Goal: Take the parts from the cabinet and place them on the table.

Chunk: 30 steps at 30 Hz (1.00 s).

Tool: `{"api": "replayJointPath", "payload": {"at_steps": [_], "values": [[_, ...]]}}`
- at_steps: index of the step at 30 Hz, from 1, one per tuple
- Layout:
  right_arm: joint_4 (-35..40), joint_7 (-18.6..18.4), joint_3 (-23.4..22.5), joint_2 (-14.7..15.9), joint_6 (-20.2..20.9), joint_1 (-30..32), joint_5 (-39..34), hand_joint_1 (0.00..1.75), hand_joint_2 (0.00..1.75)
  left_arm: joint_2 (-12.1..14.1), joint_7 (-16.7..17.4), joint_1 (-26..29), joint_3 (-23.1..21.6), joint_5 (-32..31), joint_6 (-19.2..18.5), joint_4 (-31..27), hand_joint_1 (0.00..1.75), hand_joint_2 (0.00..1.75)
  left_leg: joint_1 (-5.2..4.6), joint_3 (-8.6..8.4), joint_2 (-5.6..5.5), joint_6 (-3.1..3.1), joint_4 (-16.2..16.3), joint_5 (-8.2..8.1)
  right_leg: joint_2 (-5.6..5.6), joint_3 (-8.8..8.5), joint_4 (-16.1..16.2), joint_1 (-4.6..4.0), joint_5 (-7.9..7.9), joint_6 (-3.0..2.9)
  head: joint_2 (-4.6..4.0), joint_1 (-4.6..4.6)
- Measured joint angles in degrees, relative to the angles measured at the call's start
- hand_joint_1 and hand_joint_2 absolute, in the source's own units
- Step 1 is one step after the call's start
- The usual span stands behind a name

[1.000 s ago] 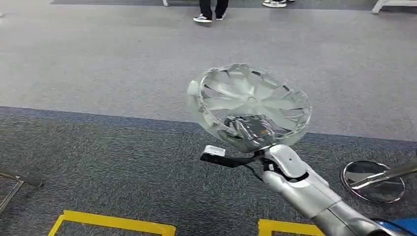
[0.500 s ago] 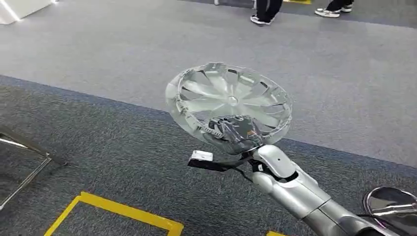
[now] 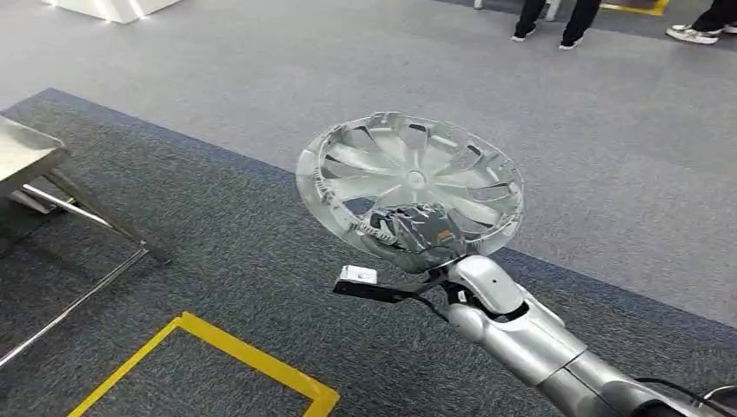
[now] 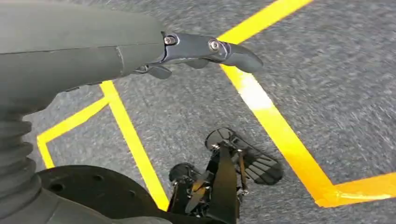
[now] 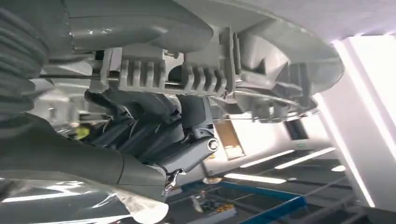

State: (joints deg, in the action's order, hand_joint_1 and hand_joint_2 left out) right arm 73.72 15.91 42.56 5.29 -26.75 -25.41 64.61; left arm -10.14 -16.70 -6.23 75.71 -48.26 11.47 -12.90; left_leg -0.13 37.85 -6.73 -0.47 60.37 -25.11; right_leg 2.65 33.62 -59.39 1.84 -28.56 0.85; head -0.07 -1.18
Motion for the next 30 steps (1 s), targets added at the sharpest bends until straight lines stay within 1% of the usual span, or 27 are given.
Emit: {"api": "replayJointPath", "payload": {"at_steps": [3,4,5,6,7,8,9,10,11,12,13,14,15,16,17,18,19,20,21,22,23,24,25,27,28,29,30], "values": [[0.0,0.0,0.0,0.0,0.0,0.0,0.0,1.75,1.75,0.0,0.0,0.0,0.0,0.0,0.0,0.0,0.0,1.75,0.0,0.0,0.0,0.0,0.0,0.0,0.0,0.0,0.0,0.0,0.0,0.0,0.0,0.0],[0.0,-0.02,0.0,0.0,0.0,0.01,0.0,1.75,1.75,0.0,0.0,-0.01,0.0,0.0,0.0,0.0,0.0,1.75,-0.06,0.09,0.43,-0.04,0.21,-0.15,-0.07,-0.05,0.03,0.01,-0.03,-0.09,0.0,-0.09],[-0.04,-0.17,0.07,-0.11,-0.07,-0.04,0.09,1.75,1.75,-0.02,0.02,-0.41,-0.02,-0.11,-0.24,0.0,0.0,1.75,0.18,4.73,5.61,-0.73,10.07,-4.84,-2.51,-0.69,0.11,-0.56,-0.42,-0.84,0.0,-0.83],[-0.26,-0.83,0.09,-0.13,-0.18,-0.09,0.66,1.75,1.75,-0.04,0.0,-0.13,-0.02,-0.26,-0.55,0.0,0.0,1.75,0.51,5.65,6.34,-0.81,11.92,-2.77,-5.93,-1.66,0.09,-0.85,-1.32,-0.88,0.0,-0.83],[-0.26,-0.98,0.07,-0.15,-0.22,-0.13,0.72,1.75,1.75,-0.04,0.0,-0.11,-0.02,-0.35,-0.68,0.0,0.0,1.75,0.46,3.12,6.87,-0.55,6.97,-0.23,-6.54,-2.06,0.1,-0.87,-1.58,-0.77,0.0,-0.83],[-0.26,-1.0,0.07,-0.24,-0.24,-0.16,0.72,1.75,1.75,-0.02,0.0,-0.13,-0.02,-0.35,-0.81,0.0,0.0,1.75,0.23,0.32,8.46,-0.16,1.57,2.04,-7.17,-2.53,0.13,-0.88,-1.9,-0.65,0.0,-0.83],[-0.28,-1.03,0.07,-0.26,-0.24,-0.16,0.72,1.75,1.75,-0.02,0.0,-0.25,-0.02,-0.37,-0.87,0.0,0.0,1.75,-0.72,-0.72,11.05,0.11,0.16,0.76,-7.64,-2.62,0.25,-1.1,-2.11,-0.38,0.0,-0.79],[-0.28,-1.03,0.07,-0.26,-0.35,-0.18,0.76,1.75,1.75,-0.04,0.0,-0.49,-0.02,-0.39,-0.87,0.0,0.0,1.75,-1.06,-0.65,10.88,0.63,-0.88,0.85,-7.98,-2.44,0.19,-1.28,-2.27,-0.06,0.0,-0.94],[-0.28,-1.03,0.09,-0.26,-0.37,-0.18,0.9,1.75,1.75,-0.02,0.0,-0.45,-0.04,-0.42,-0.89,0.0,0.0,1.75,-1.22,-0.39,10.47,0.71,-0.87,0.87,-8.74,-2.56,0.34,-1.32,-2.37,0.19,0.0,-0.65],[-0.28,-1.0,0.11,-0.33,-0.42,-0.21,0.96,1.75,1.75,-0.02,0.0,-0.38,-0.04,-0.42,-0.89,0.0,0.0,1.75,-1.32,-0.31,9.77,0.96,-0.83,0.75,-9.38,-2.81,0.64,-1.25,-2.45,0.5,0.0,-0.74],[-0.28,-1.07,0.13,-0.37,-0.42,-0.21,0.96,1.75,1.75,-0.02,0.0,-0.26,-0.04,-0.42,-0.87,0.0,0.0,1.75,-1.38,-0.33,9.37,1.16,-0.98,0.78,-9.79,-2.99,0.77,-1.25,-2.52,0.71,0.0,-0.74],[-0.28,-1.22,0.04,-0.48,-0.44,-0.25,0.98,1.75,1.75,0.0,0.02,-0.1,-0.04,-0.44,-0.83,0.0,0.0,1.75,-0.62,-1.24,8.54,1.75,-1.97,1.13,-9.03,-2.76,0.58,-0.92,-3.34,1.3,0.0,-0.7],[-0.33,-1.31,0.04,-0.48,-0.48,-0.29,0.98,1.75,1.75,0.07,0.02,-0.17,-0.04,-0.46,-0.83,0.0,0.0,1.75,-0.56,-1.39,7.94,2.03,-2.04,1.05,-6.13,-2.24,-1.1,-0.88,-4.37,1.2,0.0,-0.61],[-0.35,-1.33,0.09,-0.48,-0.61,-0.3,1.01,1.75,1.75,0.07,0.11,-0.39,-0.07,-0.48,-0.76,-0.02,0.0,1.75,-0.47,-1.36,7.33,2.43,-2.04,1.04,-4.25,-0.25,-4.99,-0.93,-6.04,1.16,0.0,-0.4],[-0.44,-1.46,0.09,-0.48,-0.66,-0.15,1.05,1.75,1.75,0.04,0.18,-0.52,-0.07,-0.52,-0.74,0.0,0.0,1.75,-0.45,-1.37,6.6,2.54,-2.03,1.01,-3.28,2.23,-9.52,-0.91,-7.76,1.19,0.0,-0.17],[-0.57,-1.55,0.07,-0.41,-0.79,0.02,1.09,1.75,1.75,-0.13,0.18,-0.6,-0.07,-0.59,-0.68,0.0,0.0,1.75,-0.45,-1.37,5.73,2.67,-2.0,0.92,-2.81,5.27,-14.33,-0.91,-9.17,1.3,0.0,-0.24],[-0.66,-1.66,0.07,-0.35,-0.85,0.19,1.18,1.75,1.75,-0.22,0.18,-0.56,-0.09,-0.63,-0.61,0.0,0.0,1.75,-0.45,-1.41,4.89,2.68,-1.95,0.91,-2.73,7.09,-16.63,-0.94,-9.17,1.38,0.0,-0.17],[-0.68,-1.75,0.07,-0.35,-0.96,0.38,1.27,1.75,1.75,-0.31,0.24,-0.49,-0.09,-0.66,-0.52,0.0,0.0,1.75,-0.42,-1.48,4.06,2.66,-1.92,0.86,-2.73,7.66,-16.31,-0.9,-7.82,1.41,0.0,-0.2],[-0.68,-1.88,0.07,-0.35,-1.05,0.56,1.42,1.75,1.75,-0.33,0.26,-0.42,-0.09,-0.72,-0.39,0.0,0.0,1.75,-0.32,-1.61,3.2,2.56,-1.86,0.77,-2.67,7.08,-13.72,-0.84,-5.38,1.46,0.0,-0.15],[-0.68,-2.01,0.04,-0.35,-1.25,0.69,1.6,1.75,1.75,-0.35,0.26,-0.41,-0.11,-0.79,-0.33,0.0,0.0,1.75,-0.16,-1.74,2.27,2.34,-1.68,0.62,-2.36,5.23,-8.75,-0.7,-1.97,1.51,0.0,-0.2],[-0.66,-2.05,0.0,-0.35,-1.49,0.73,1.66,1.75,1.75,-0.35,0.26,-0.42,-0.13,-0.87,-0.26,0.0,0.0,1.75,0.02,-1.77,1.44,1.98,-1.38,0.38,-1.2,3.05,-3.42,-0.42,1.01,1.69,0.0,-0.15],[-0.72,-2.08,0.0,-0.33,-1.66,0.75,1.73,1.75,1.75,-0.28,0.26,-0.42,-0.13,-0.94,-0.22,0.0,0.0,1.75,0.03,-1.49,0.79,1.59,-1.11,0.15,1.76,2.1,-1.69,-0.08,0.27,1.85,0.0,-0.18],[-0.66,-2.1,0.0,-0.33,-1.88,0.79,1.77,1.75,1.75,-0.26,0.26,-0.6,-0.15,-0.94,-0.17,0.0,0.0,1.75,-0.06,-0.91,0.13,1.32,-0.26,0.05,2.24,1.32,-0.49,0.07,0.15,1.51,0.0,-0.24],[-0.63,-2.12,-0.04,-0.31,-2.21,1.06,1.97,1.75,1.75,-0.33,0.26,-0.3,-0.22,-0.94,-0.17,0.0,0.0,1.75,0.35,-0.66,-0.97,0.6,-0.87,0.62,1.08,1.31,-0.91,-0.48,0.25,0.92,0.0,-0.09],[-0.55,-2.16,-0.04,-0.31,-2.32,1.0,2.01,1.75,1.75,-0.35,0.26,-0.06,-0.22,-0.94,-0.17,0.0,0.0,1.75,0.41,-0.65,-1.55,0.34,-1.01,0.72,0.57,1.19,-0.82,-0.55,0.34,0.61,0.0,-0.11],[-0.39,-2.21,-0.04,-0.35,-2.47,1.0,2.03,1.75,1.75,-0.24,0.26,0.03,-0.22,-0.94,-0.17,0.0,0.0,1.75,0.46,-0.45,-1.2,0.12,-0.73,0.32,-0.27,0.85,-0.36,-0.08,0.57,0.11,0.0,-0.11],[-0.37,-2.27,-0.13,-0.35,-2.62,1.1,2.05,1.75,1.75,-0.35,0.24,0.01,-0.26,-0.94,-0.17,0.0,0.0,1.75,-0.12,-0.11,2.41,-0.15,0.6,-0.53,-0.9,0.51,-0.15,-0.25,0.45,-0.27,0.0,-0.39]]}}
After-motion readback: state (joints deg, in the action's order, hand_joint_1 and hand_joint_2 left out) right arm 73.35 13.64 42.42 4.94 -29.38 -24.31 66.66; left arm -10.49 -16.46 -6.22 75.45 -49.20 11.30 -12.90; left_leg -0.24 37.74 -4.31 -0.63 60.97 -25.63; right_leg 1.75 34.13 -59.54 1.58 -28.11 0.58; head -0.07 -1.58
